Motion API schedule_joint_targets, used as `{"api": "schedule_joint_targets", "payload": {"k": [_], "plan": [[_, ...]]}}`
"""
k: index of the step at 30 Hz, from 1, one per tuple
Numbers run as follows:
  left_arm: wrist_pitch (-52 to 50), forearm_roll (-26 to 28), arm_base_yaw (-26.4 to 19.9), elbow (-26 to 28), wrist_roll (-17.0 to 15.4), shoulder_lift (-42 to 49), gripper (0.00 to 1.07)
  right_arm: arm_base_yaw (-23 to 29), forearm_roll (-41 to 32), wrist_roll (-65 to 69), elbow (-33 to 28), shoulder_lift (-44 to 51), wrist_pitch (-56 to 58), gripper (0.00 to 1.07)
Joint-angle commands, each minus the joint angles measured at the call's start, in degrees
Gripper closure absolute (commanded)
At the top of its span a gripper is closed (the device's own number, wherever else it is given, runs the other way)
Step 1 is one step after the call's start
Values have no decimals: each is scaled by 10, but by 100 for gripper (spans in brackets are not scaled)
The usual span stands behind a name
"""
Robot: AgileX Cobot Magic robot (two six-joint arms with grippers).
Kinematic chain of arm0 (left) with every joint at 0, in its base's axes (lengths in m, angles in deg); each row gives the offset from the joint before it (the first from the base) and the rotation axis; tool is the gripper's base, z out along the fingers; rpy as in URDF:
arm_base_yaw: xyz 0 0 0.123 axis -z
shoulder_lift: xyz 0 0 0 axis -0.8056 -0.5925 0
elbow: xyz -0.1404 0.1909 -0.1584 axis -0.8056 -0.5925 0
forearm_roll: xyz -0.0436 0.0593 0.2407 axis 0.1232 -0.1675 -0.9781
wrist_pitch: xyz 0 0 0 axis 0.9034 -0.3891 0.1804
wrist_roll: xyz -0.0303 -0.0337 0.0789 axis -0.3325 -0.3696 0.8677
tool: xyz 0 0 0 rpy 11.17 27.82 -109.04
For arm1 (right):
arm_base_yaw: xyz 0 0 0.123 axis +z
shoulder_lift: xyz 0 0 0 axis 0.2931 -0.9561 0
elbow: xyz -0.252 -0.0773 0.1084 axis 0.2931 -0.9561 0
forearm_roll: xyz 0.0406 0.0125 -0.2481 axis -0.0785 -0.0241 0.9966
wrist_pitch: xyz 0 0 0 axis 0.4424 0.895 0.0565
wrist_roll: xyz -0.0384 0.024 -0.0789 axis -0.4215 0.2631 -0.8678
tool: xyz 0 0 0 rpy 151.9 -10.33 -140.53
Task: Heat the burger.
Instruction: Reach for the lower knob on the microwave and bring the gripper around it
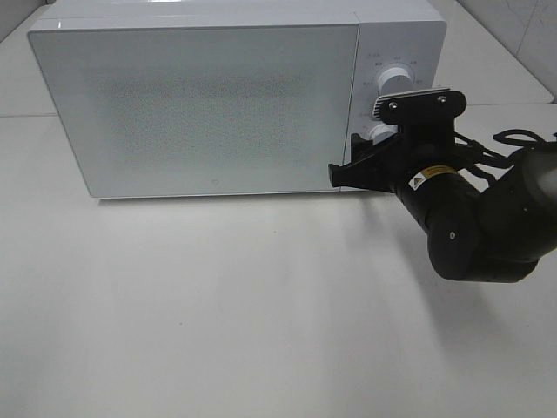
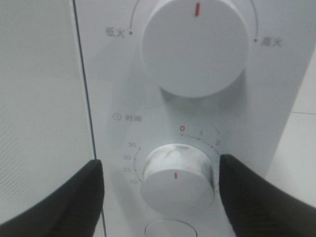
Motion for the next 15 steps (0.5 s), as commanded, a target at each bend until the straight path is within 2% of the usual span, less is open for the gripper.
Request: {"api": "schedule_joint_targets", "payload": {"k": [1, 6, 15], "plan": [[-10, -1, -2, -1, 0, 11, 106, -2, -1, -4, 9, -3, -10, 44], [-10, -1, -2, -1, 0, 11, 106, -2, -18, -6, 9, -5, -13, 47], [-10, -1, -2, -1, 0, 11, 106, -2, -23, -12, 9, -5, -12, 59]]}}
